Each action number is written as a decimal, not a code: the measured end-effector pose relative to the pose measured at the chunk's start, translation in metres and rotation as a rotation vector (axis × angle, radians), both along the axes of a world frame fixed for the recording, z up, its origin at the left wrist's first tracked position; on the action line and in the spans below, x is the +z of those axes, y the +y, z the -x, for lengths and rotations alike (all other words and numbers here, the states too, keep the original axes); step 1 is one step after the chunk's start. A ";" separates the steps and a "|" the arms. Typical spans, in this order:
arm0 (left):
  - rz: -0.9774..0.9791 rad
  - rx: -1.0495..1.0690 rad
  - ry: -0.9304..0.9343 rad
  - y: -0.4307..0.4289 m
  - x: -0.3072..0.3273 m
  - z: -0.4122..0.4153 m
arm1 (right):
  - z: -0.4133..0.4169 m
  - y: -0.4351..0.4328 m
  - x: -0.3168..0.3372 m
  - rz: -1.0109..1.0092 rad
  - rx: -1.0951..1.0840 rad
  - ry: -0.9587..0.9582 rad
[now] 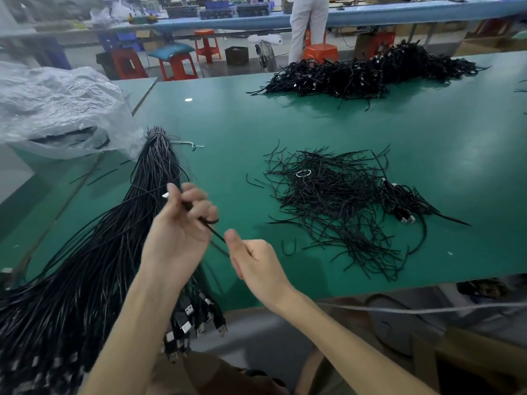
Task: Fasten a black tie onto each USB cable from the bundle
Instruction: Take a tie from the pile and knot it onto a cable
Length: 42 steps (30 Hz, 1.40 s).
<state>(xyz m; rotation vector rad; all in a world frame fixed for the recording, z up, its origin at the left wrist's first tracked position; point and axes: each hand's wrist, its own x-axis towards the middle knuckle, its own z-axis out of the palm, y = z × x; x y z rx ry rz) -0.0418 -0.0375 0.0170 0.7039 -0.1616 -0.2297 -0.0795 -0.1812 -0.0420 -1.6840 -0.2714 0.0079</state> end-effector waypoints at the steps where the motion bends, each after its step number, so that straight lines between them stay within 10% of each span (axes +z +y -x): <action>1: 0.036 -0.036 0.011 0.005 0.007 0.003 | -0.003 -0.003 -0.002 0.010 -0.060 -0.001; 4: -0.238 -0.223 -0.084 0.017 0.018 0.014 | -0.020 -0.014 -0.001 0.062 -0.250 -0.001; 7: -0.974 -0.408 -0.322 0.014 0.016 0.024 | -0.038 -0.017 0.012 0.120 -0.323 -0.004; 11: -1.410 -0.297 -0.390 -0.007 0.005 0.023 | -0.040 -0.008 0.029 0.119 -0.246 -0.092; 18: -0.983 0.212 -0.242 -0.005 -0.018 0.011 | -0.024 -0.001 0.032 -0.047 -0.187 -0.120; 25: 0.023 0.016 0.015 -0.002 0.005 0.014 | -0.023 0.005 -0.002 0.009 -0.228 -0.019; 28: -0.185 -0.131 -0.092 0.015 0.013 0.021 | -0.035 -0.006 -0.003 0.054 -0.314 -0.033; 33: -1.191 -0.364 -0.337 0.005 0.007 0.032 | -0.048 -0.003 0.024 0.129 -0.314 -0.196; 42: -0.990 0.103 -0.275 -0.003 -0.022 0.024 | -0.032 0.002 0.035 0.139 -0.213 -0.333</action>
